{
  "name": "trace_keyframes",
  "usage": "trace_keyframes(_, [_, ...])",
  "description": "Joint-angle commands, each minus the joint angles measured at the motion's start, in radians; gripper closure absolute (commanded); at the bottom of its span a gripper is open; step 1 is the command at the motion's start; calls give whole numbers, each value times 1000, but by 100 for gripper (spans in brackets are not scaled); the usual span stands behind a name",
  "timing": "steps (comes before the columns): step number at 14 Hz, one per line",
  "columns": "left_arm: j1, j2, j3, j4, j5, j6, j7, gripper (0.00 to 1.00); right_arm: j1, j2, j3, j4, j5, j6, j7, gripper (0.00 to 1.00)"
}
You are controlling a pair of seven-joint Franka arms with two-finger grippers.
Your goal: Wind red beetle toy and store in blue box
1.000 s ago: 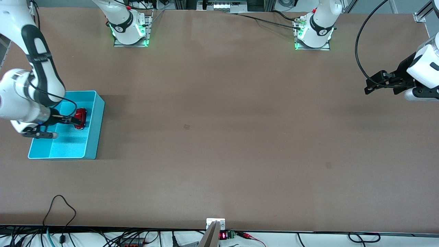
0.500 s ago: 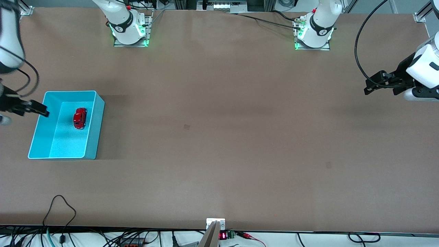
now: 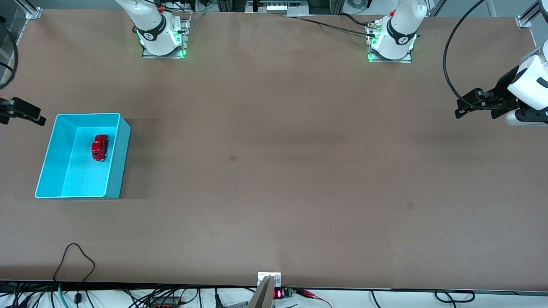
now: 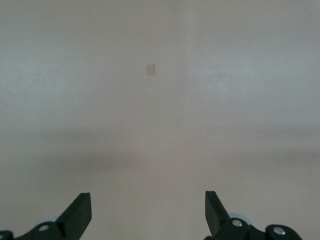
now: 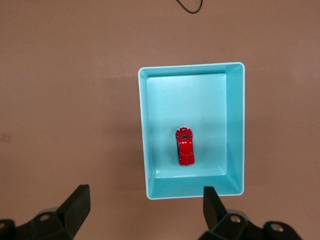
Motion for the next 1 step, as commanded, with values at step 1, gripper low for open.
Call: trace_keyframes(1, [9, -3, -11, 11, 15, -3, 27, 0, 4, -5, 5, 20, -9, -30, 19, 0])
